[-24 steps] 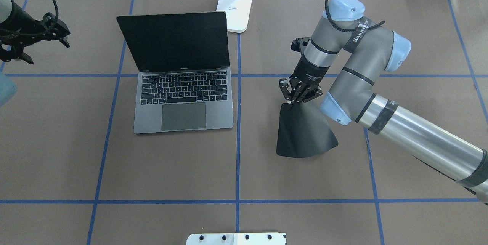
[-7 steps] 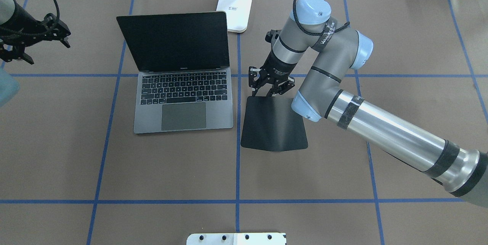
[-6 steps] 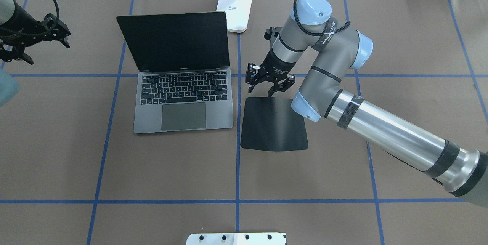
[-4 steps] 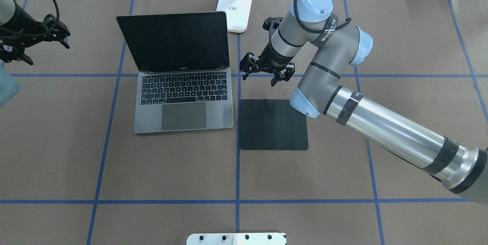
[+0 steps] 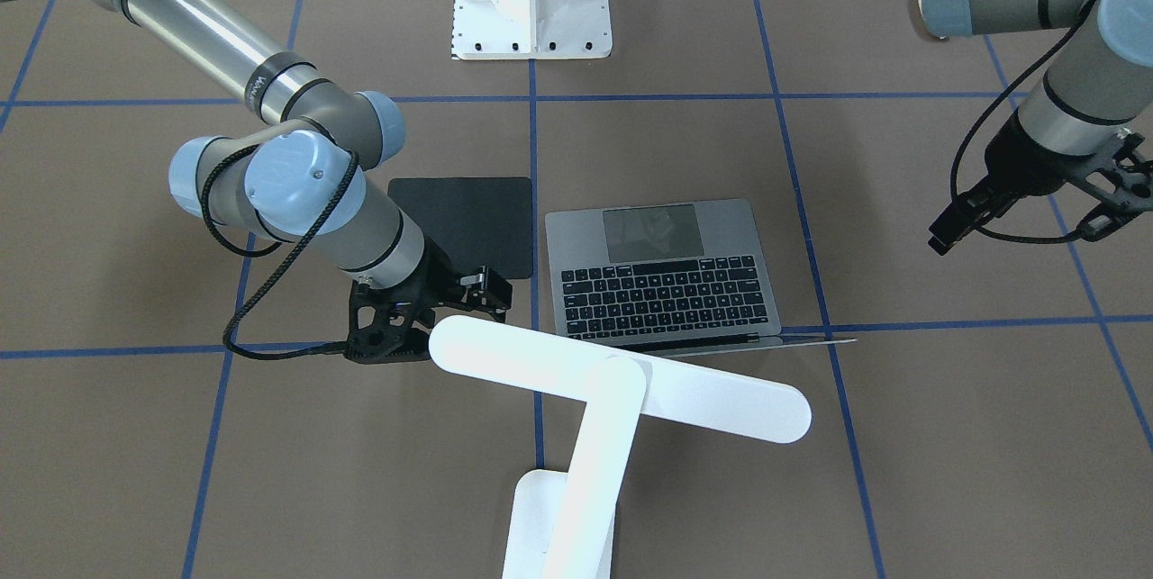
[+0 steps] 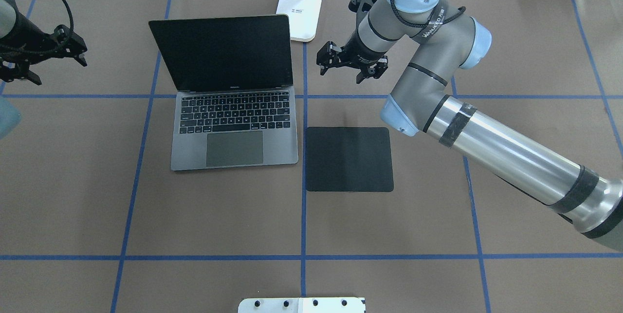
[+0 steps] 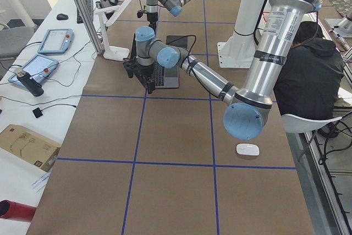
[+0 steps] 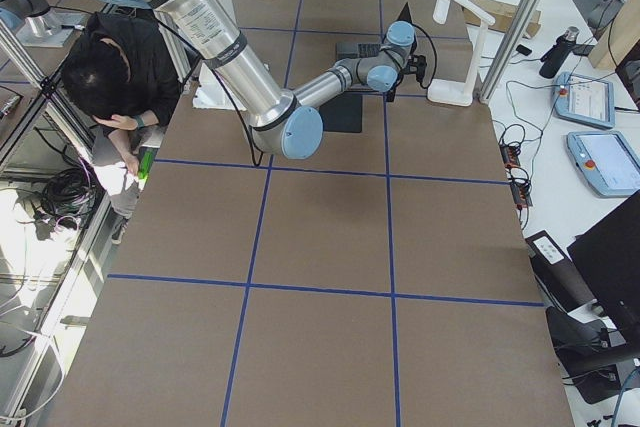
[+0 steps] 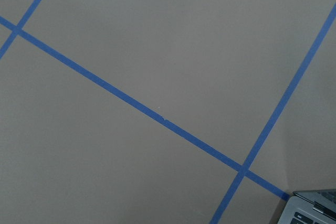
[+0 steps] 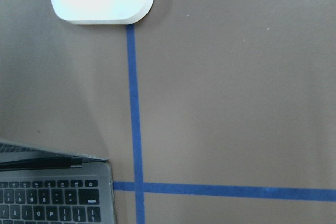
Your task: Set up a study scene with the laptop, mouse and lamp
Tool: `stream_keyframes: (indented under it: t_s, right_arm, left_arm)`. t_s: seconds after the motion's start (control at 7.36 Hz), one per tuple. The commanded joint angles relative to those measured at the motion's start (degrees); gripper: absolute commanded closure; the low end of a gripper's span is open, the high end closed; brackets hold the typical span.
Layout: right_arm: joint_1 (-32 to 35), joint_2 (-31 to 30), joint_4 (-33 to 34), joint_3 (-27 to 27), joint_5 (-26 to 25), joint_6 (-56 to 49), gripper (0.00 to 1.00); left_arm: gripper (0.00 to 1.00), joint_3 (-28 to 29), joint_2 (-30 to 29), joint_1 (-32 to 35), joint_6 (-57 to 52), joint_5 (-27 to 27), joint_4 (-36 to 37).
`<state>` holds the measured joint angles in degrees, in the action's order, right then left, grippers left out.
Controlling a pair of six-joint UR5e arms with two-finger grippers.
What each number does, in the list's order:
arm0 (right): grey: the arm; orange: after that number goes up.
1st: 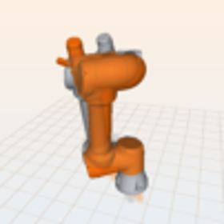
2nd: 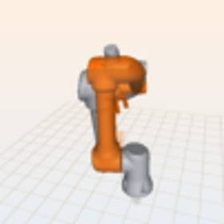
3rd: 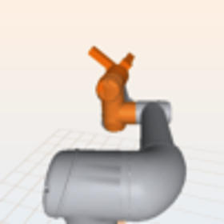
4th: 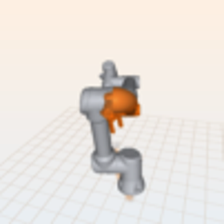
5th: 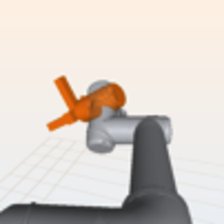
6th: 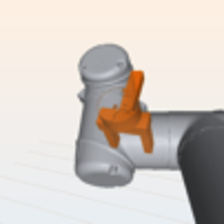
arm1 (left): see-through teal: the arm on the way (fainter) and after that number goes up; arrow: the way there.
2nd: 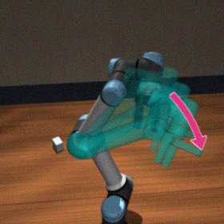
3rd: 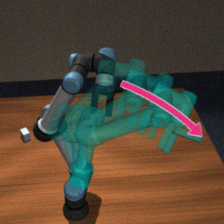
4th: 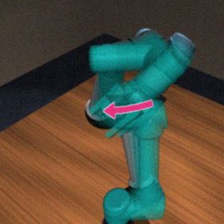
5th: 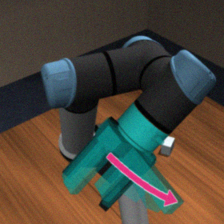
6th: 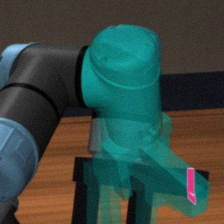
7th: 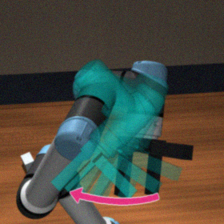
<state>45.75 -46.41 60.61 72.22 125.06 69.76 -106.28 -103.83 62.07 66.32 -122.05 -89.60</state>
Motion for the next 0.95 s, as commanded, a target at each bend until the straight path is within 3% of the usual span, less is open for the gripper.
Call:
stream_keyframes:
  t_s: [0.0,0.27,0.54,0.82]
  right_arm:
    - [3.19,-8.21,0.39,5.37,0.36,-2.95,0.00]
    - [6.10,-14.91,0.30,8.19,0.45,-3.92,0.00]
    - [8.12,-24.12,0.39,14.85,0.53,-8.37,0.00]
    - [8.48,-30.47,0.04,17.34,0.45,-14.01,0.00]
  left_arm:
    - [0.00,-2.68,5.97,0.07,-2.15,-0.20,-5.12]
    - [0.00,-9.71,18.94,-0.01,-6.63,-0.20,-13.00]
    - [0.00,-9.83,35.81,-1.23,-6.38,-0.12,-33.60]
    - [0.00,-9.82,42.11,-7.02,-5.42,-0.11,-37.13]
